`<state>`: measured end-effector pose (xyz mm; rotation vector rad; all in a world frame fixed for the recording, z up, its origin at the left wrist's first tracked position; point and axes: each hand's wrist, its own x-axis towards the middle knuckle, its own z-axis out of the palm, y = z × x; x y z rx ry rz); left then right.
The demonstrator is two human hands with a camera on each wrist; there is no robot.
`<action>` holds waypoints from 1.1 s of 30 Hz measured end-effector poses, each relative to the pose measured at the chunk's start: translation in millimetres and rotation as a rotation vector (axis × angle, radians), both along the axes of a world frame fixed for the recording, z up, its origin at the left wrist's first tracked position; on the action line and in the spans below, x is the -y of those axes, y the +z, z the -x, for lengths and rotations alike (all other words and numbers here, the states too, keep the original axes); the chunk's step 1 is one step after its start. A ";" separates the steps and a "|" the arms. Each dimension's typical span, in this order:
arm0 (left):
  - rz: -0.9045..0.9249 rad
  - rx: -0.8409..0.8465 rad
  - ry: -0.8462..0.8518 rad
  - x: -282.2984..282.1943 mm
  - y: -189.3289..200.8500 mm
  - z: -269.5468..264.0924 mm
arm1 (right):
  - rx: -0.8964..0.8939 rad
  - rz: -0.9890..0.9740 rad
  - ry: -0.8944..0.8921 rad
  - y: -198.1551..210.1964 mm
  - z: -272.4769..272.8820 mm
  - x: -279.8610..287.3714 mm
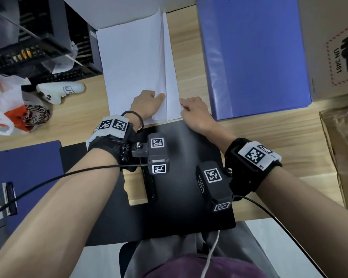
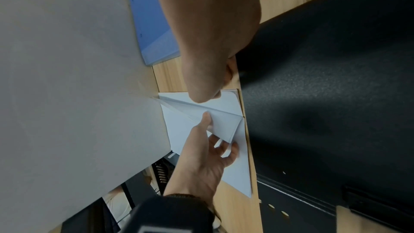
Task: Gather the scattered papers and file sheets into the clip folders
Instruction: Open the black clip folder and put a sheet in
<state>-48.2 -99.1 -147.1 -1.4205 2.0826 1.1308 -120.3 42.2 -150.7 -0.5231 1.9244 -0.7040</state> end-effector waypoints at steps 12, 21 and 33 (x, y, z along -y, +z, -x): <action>0.016 -0.067 0.036 -8.1 0.5 -10.2 | -0.041 0.095 -0.024 12.9 -5.9 5.8; -0.136 -0.171 0.087 -19.7 -0.8 -29.4 | 0.327 0.106 -0.361 5.3 0.5 39.0; 0.123 -0.388 0.379 -1.1 17.7 -84.6 | 0.109 0.239 -0.316 16.5 -4.4 30.1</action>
